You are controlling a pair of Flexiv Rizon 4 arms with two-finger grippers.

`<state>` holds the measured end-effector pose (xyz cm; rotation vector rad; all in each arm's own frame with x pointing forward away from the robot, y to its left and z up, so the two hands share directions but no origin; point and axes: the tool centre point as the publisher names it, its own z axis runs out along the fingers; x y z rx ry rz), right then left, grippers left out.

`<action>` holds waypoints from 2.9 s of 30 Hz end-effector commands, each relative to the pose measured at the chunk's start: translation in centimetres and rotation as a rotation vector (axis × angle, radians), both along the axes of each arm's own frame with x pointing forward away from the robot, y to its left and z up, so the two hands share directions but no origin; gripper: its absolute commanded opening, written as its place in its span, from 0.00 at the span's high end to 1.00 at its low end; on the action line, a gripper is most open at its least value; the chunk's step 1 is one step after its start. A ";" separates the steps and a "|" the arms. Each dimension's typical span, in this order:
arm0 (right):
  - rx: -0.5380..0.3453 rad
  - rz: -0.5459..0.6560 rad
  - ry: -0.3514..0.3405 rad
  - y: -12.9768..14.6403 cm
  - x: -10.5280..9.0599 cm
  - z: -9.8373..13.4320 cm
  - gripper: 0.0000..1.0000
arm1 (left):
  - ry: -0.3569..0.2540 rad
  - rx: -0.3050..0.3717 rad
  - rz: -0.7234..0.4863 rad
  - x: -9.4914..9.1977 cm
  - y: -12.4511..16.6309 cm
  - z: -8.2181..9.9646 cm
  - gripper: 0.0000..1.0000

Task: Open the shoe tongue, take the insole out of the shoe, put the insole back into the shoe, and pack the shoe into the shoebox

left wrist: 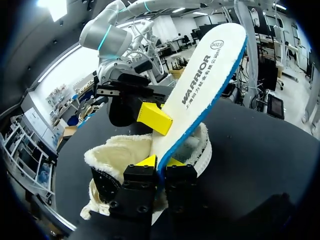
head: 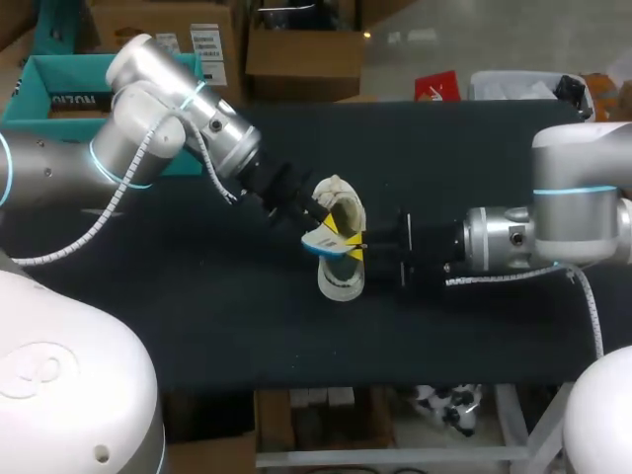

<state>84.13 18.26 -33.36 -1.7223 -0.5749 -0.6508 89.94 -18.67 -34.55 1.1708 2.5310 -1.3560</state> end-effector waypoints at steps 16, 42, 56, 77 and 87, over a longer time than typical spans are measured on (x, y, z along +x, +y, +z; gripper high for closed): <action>-0.015 -0.029 -0.015 -1.1 0.5 -0.6 1.00 | -0.052 -0.125 -0.098 -4.3 1.7 3.2 0.31; -0.103 -0.033 -0.057 -0.4 -2.5 2.5 1.00 | -0.101 -0.127 -0.018 -4.9 -0.2 2.5 1.00; -0.155 0.009 -0.067 -0.5 0.4 -0.7 1.00 | -0.114 -0.083 0.082 -2.9 -1.2 0.9 1.00; -0.225 -0.003 -0.135 -0.4 -1.5 3.1 1.00 | -0.160 -0.148 0.032 -4.7 -1.6 3.1 1.00; -0.262 0.037 -0.198 -0.5 -1.0 1.8 1.00 | -0.200 -0.130 0.036 -5.1 -2.2 3.0 0.85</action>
